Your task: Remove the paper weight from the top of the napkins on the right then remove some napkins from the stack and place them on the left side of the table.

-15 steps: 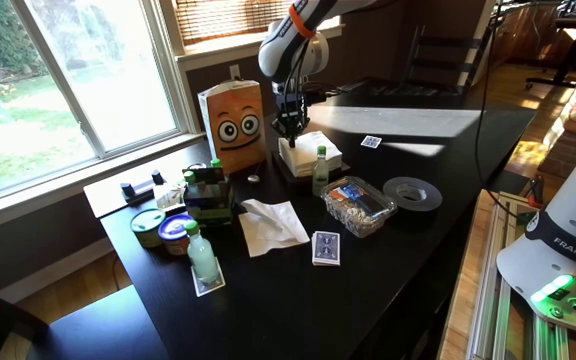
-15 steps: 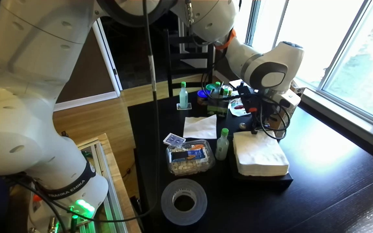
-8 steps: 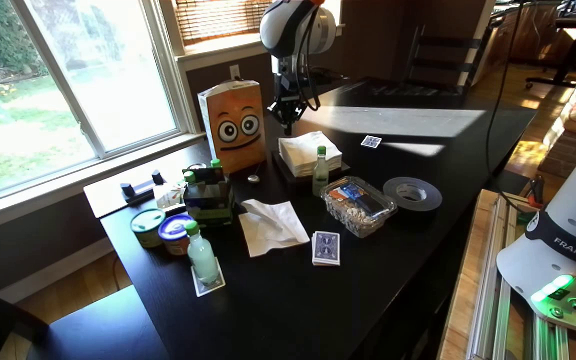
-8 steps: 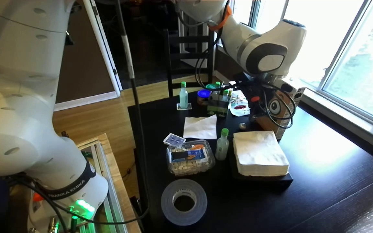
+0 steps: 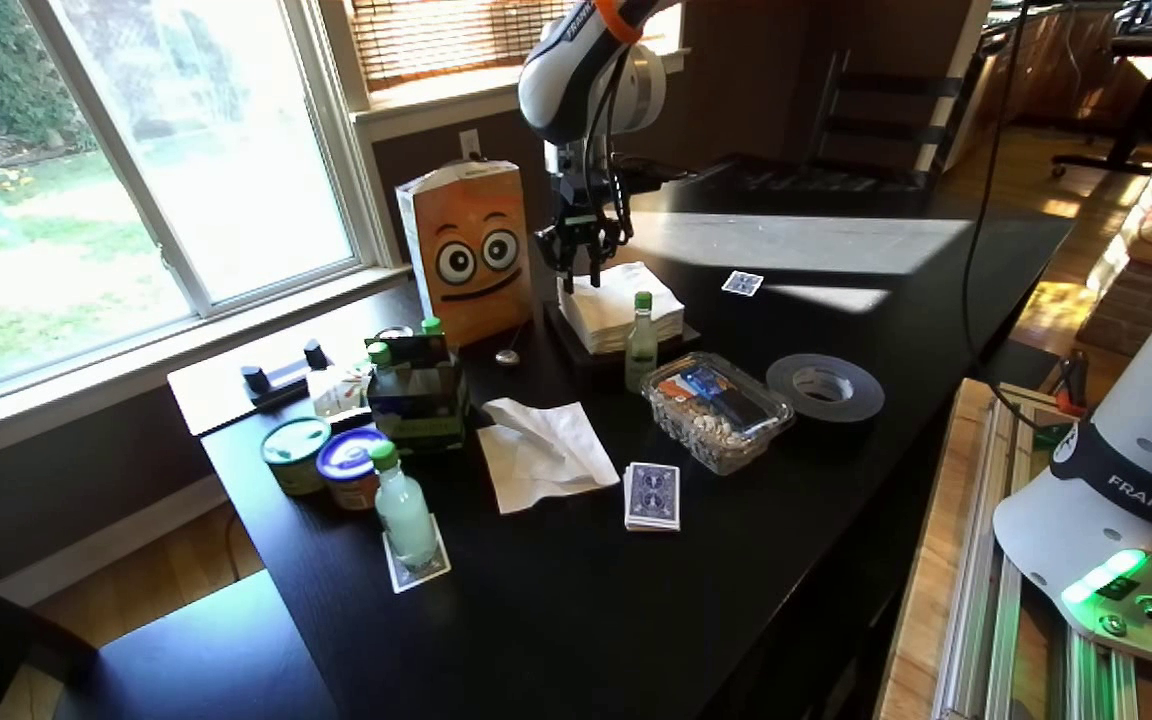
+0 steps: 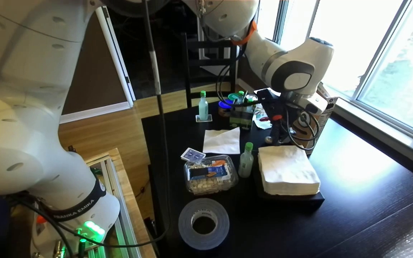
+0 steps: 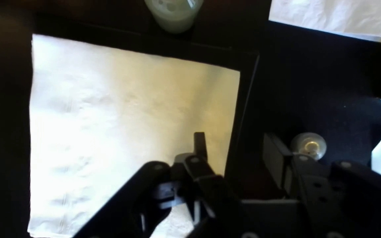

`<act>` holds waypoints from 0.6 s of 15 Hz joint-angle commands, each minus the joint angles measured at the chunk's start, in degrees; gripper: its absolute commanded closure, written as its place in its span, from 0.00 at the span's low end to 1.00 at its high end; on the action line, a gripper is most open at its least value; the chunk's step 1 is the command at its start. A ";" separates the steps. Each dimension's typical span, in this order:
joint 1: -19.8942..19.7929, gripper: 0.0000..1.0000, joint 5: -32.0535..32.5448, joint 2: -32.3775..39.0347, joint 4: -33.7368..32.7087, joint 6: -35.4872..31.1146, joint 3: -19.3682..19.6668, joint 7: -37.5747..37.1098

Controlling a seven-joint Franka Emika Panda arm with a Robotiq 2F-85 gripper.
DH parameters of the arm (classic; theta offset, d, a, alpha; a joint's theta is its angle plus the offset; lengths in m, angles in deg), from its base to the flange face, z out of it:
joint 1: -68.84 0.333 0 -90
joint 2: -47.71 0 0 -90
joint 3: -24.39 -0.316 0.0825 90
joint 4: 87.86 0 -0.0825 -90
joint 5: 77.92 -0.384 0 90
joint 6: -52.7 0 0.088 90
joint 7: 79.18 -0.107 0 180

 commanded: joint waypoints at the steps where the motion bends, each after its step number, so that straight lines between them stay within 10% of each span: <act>1: 1.16 0.18 0.90 4.11 -4.38 1.18 1.47 -3.88; 4: 1.37 0.01 0.73 5.85 -6.18 1.35 1.93 -5.53; 9: 1.60 0.04 0.74 8.27 -8.87 2.16 2.77 -8.45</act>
